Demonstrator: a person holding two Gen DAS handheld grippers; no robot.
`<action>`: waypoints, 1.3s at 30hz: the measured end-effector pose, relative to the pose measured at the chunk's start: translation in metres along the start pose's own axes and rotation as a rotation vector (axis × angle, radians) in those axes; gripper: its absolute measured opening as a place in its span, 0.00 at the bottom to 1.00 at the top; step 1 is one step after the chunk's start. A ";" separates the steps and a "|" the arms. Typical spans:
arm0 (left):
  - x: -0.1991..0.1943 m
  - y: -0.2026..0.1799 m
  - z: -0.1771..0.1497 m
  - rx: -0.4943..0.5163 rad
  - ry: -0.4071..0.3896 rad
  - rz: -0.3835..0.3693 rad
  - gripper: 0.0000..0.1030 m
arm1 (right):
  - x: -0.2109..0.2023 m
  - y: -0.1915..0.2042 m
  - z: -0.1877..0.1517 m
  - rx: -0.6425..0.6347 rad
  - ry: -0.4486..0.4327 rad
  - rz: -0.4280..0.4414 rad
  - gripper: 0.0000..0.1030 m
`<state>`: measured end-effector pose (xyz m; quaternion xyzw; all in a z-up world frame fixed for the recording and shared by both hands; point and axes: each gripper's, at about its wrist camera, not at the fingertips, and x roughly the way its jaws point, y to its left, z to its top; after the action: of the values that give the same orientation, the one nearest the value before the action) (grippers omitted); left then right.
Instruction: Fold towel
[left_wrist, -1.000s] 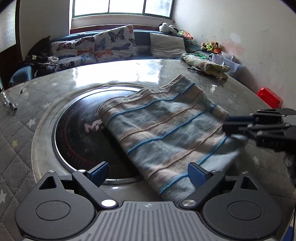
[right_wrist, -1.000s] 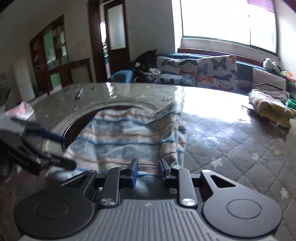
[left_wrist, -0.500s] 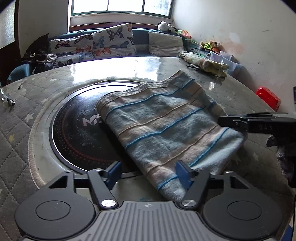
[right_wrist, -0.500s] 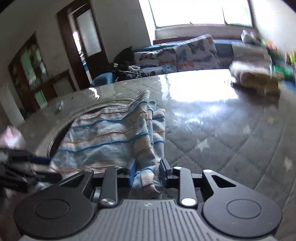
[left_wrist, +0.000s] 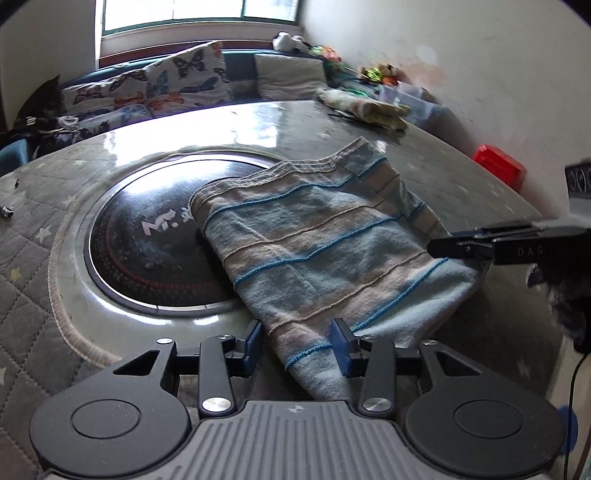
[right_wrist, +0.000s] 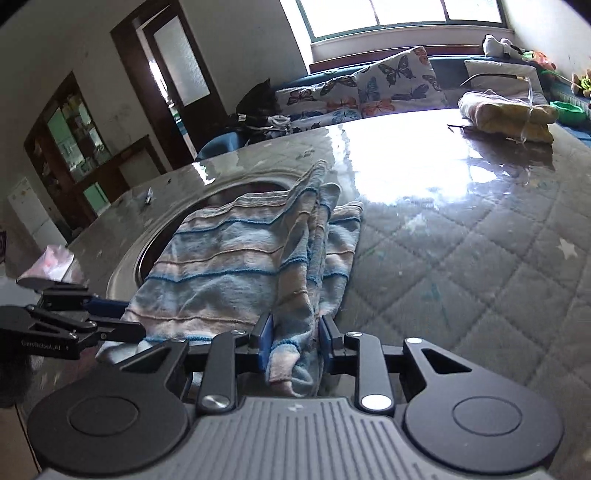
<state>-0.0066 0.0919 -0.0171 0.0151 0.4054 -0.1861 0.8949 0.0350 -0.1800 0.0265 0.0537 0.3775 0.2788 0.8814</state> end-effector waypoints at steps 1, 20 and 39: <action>-0.002 0.000 0.000 0.006 0.004 -0.006 0.43 | -0.003 0.003 -0.001 -0.011 0.003 -0.005 0.26; 0.033 0.012 0.084 -0.086 -0.123 -0.044 0.42 | 0.035 0.028 0.064 -0.234 -0.077 -0.037 0.26; 0.060 0.012 0.088 -0.117 -0.098 -0.035 0.42 | 0.037 0.027 0.059 -0.230 -0.065 -0.016 0.26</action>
<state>0.0972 0.0679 -0.0032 -0.0536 0.3716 -0.1779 0.9096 0.0841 -0.1315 0.0529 -0.0420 0.3147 0.3112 0.8958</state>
